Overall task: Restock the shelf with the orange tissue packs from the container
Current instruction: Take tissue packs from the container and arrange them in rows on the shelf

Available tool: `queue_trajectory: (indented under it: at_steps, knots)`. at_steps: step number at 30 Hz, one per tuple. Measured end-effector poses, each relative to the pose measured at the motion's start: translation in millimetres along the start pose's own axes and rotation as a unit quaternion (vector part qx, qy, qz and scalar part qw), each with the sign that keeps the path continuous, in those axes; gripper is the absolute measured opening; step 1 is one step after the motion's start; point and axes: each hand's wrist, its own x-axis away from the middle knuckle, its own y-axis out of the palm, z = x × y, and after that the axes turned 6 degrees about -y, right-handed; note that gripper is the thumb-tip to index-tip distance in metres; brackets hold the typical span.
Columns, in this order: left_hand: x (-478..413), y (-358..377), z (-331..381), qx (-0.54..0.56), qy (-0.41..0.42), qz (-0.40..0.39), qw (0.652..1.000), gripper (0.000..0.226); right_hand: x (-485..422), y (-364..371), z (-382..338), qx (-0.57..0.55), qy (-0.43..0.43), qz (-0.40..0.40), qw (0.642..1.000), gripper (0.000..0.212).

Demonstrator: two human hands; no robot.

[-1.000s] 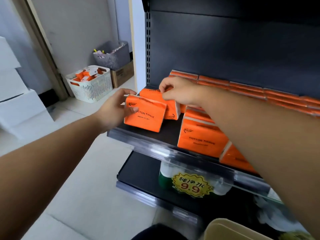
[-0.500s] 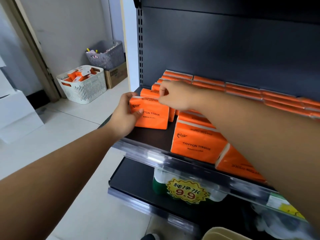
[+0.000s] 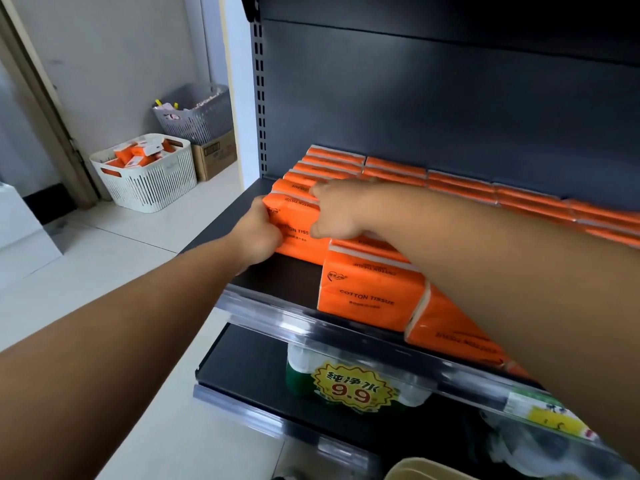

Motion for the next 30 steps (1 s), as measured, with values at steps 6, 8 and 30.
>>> queue_trajectory:
  at_steps: [6,8,30]
  knots:
    - [6,-15,6,-0.131,-0.003,0.041,0.991,0.075,20,-3,18,-0.073,-0.006,0.042,0.996,0.068]
    - [11,-20,12,-0.141,0.016,0.066,0.988,0.083,32,-2,28,-0.078,0.008,0.068,0.995,0.070]
    - [178,113,173,-0.426,0.325,0.017,0.844,0.076,337,37,168,-0.070,0.245,0.124,0.959,0.069]
